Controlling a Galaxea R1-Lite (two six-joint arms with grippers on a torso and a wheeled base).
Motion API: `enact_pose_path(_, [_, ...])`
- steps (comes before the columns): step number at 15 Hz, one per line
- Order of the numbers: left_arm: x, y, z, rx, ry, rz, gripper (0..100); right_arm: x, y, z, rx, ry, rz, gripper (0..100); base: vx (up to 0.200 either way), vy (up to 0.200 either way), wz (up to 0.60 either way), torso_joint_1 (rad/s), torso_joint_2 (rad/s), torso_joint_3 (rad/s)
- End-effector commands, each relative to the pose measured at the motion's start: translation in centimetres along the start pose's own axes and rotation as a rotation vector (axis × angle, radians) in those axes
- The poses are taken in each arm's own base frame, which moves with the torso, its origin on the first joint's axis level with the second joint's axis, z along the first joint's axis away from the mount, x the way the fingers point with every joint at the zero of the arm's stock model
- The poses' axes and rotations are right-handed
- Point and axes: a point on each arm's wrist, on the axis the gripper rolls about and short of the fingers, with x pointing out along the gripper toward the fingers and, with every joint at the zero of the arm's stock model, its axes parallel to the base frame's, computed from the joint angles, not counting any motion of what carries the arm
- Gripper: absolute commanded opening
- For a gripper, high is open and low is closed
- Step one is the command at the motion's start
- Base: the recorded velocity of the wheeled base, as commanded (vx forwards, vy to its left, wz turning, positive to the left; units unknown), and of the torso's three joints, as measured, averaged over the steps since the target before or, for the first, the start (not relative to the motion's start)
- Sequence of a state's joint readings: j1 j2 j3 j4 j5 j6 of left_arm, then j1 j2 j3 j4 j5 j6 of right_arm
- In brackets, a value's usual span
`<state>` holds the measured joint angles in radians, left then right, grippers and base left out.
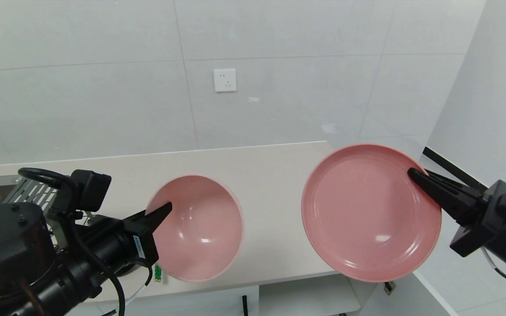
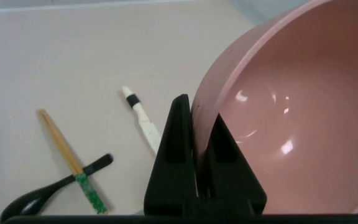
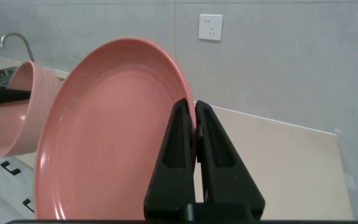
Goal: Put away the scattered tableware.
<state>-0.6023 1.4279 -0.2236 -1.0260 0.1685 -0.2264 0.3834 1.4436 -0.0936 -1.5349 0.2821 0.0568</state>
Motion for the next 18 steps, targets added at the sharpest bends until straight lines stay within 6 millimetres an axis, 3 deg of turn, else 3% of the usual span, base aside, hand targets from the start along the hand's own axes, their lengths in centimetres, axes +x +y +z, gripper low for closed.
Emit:
enact_pose_path(1, [-0.1,0.0,0.0,0.015,-0.002,0.002,0,0.1,0.0,0.0,-0.004,-0.01,0.001,0,-0.2,0.0,0.0,0.002,0.0,0.007])
enact_pose_path(7, [-0.3,-0.8,0.2,0.075,-0.077,0.0,0,0.5,-0.2,-0.7,0.004,0.02,-0.004,0,-0.2,0.0,0.0,0.006,0.0,0.002])
enact_pose_path(14, [-0.7,-1.1,0.7,0.093,-0.153,-0.037,0,0.5,-0.5,-0.7,-0.001,0.017,-0.017,0,0.0,0.0,0.0,-0.059,0.14,0.064])
enact_pose_path(18, [-1.7,-2.0,-0.7,0.117,-0.108,-0.104,0,0.1,-0.4,-1.1,0.003,0.041,-0.016,0,0.0,0.0,0.0,-0.176,0.36,0.171])
